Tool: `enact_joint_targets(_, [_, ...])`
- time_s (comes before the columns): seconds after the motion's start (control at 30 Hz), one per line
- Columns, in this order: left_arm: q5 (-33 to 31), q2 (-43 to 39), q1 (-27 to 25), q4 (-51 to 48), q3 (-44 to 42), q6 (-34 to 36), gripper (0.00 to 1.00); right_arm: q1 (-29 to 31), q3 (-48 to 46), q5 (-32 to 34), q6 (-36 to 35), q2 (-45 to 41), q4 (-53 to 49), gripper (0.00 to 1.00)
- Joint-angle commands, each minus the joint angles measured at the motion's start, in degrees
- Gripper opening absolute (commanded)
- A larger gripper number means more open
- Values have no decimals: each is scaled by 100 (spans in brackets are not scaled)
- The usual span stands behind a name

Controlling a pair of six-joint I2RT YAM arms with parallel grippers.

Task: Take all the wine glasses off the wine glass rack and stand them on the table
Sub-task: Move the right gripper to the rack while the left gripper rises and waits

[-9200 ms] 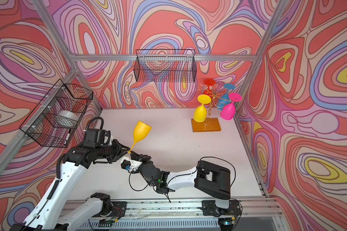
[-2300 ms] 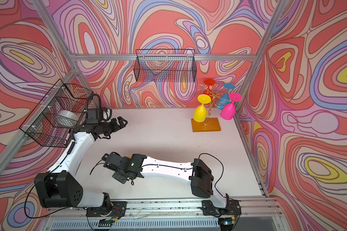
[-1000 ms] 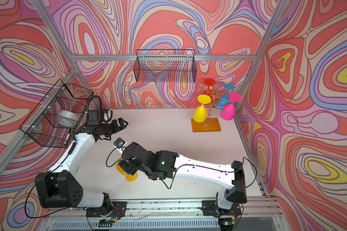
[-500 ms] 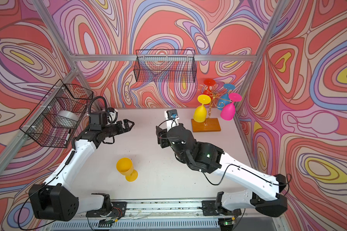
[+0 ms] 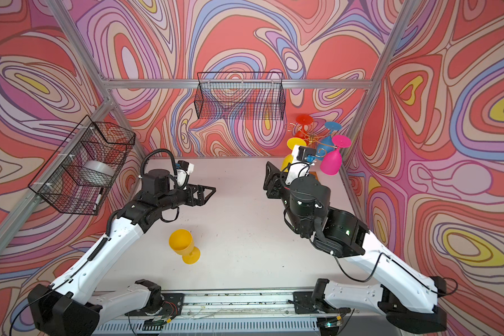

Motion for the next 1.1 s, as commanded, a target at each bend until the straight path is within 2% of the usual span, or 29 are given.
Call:
enact_joint_targets(0.0, [117, -202, -165, 415, -92, 211, 94, -236, 336, -240, 158, 245, -332, 67])
enact_joint_targets(0.23, [240, -339, -261, 578, -192, 264, 94, -1164, 910, -1513, 317, 962, -627, 67])
enact_joint_targets(0.37, [297, -411, -283, 743, -299, 221, 94, -1992, 1065, -2595, 662, 1225, -686, 65])
enact_joint_targets(0.63, [287, -395, -427, 759, -318, 210, 94, -3199, 763, -4206, 1581, 1345, -292, 63])
enact_joint_targets(0.77, [321, -384, -482, 792, -329, 185, 94, -3834, 345, -4965, 2322, 1282, 141, 62])
enact_joint_targets(0.87, [309, -385, -526, 805, -349, 185, 94, -4147, 86, -5152, 2875, 1234, 366, 62])
enact_joint_targets(1.07, [186, -448, -642, 962, -467, 278, 93, -4353, -31, -4965, 3498, 1229, 483, 62])
